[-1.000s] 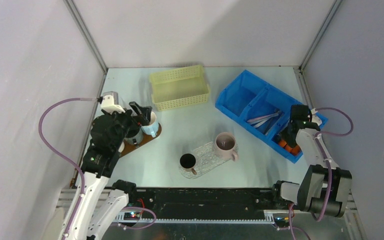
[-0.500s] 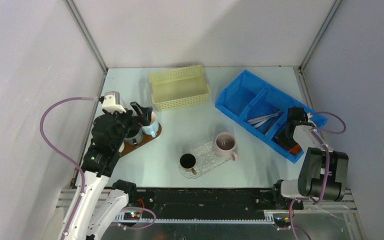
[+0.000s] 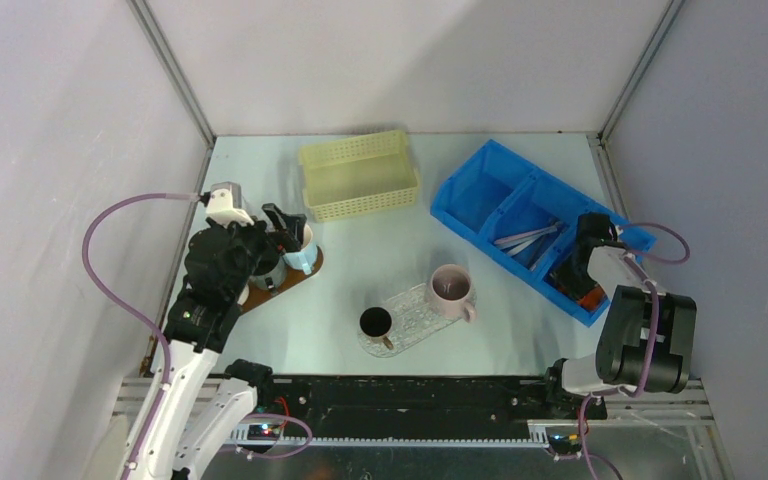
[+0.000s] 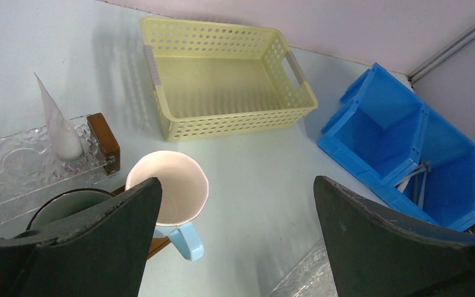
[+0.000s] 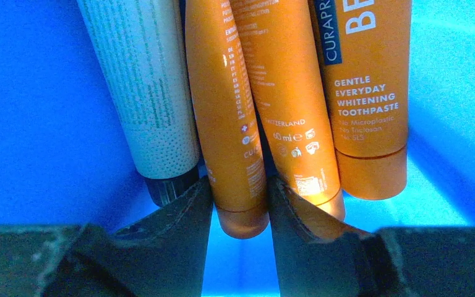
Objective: Prepare toiletry sets of a toothbrush and toothpaste on the tray
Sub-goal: Pick up the toothpaste from the storage box, then place the toothpaste in the toothpaste holder.
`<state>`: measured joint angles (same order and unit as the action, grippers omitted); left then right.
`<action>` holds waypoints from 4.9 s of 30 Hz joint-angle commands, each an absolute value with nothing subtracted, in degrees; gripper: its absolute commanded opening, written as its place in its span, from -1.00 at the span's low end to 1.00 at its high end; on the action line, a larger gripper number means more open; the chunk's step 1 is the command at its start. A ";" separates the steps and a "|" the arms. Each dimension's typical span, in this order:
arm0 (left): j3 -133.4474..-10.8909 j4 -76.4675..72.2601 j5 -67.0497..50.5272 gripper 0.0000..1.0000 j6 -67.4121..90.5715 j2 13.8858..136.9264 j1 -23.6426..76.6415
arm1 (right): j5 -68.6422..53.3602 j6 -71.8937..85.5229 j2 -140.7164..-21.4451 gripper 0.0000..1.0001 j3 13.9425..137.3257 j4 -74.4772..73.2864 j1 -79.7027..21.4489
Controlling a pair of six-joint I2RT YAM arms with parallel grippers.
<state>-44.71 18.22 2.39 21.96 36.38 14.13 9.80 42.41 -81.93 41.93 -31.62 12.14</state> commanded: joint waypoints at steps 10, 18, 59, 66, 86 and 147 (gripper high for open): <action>-45.95 17.89 1.79 0.99 20.95 34.87 14.97 | 12.03 40.56 -68.94 -0.91 40.81 -32.06 11.74; -46.41 18.23 1.59 0.99 21.07 34.29 15.43 | 14.06 38.06 -60.33 -1.00 42.22 -33.16 10.37; -58.74 -6.11 -40.88 0.99 10.74 46.65 28.13 | -52.75 9.80 -54.47 -1.00 47.20 19.78 -29.73; -61.90 -8.22 -46.13 0.92 10.15 50.78 32.15 | -57.17 7.86 -55.92 -1.00 48.78 17.18 -31.81; -66.19 -5.46 -44.40 -0.15 9.80 57.41 41.40 | -55.33 1.31 -54.49 -1.00 49.74 7.98 -34.04; -47.41 0.86 25.85 -1.00 9.97 48.21 -4.26 | -29.59 -3.01 -55.09 0.99 49.66 5.55 -25.60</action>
<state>-49.17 11.99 26.22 8.16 46.74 -0.75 -27.90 -2.42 -54.94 47.22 2.81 -27.16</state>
